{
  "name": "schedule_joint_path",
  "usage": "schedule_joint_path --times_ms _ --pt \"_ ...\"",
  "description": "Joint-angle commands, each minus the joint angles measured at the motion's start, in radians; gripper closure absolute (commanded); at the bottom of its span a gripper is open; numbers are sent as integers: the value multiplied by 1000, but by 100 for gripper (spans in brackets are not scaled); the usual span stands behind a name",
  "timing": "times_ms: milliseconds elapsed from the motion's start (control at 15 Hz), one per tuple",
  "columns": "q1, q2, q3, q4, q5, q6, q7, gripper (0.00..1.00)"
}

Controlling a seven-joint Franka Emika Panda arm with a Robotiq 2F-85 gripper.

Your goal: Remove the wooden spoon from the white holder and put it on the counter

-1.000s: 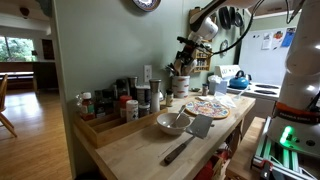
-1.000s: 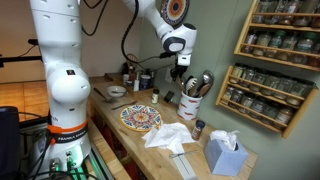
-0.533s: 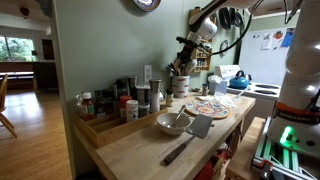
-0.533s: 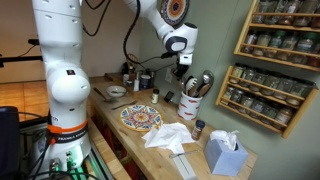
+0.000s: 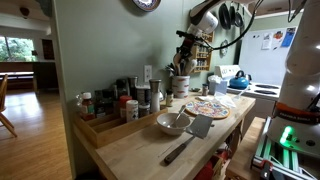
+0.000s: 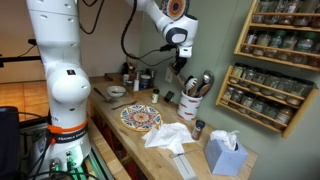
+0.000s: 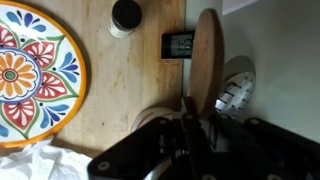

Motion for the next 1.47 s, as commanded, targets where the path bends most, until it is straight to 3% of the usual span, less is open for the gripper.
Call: schedule_joint_path --times_ms 0,733,1400 --pt "12 -75 6 1 -1 -92 -4 97" --pt "19 -197 78 7 -93 -225 66 97" --pt "27 -231 181 20 -266 -452 271 97"
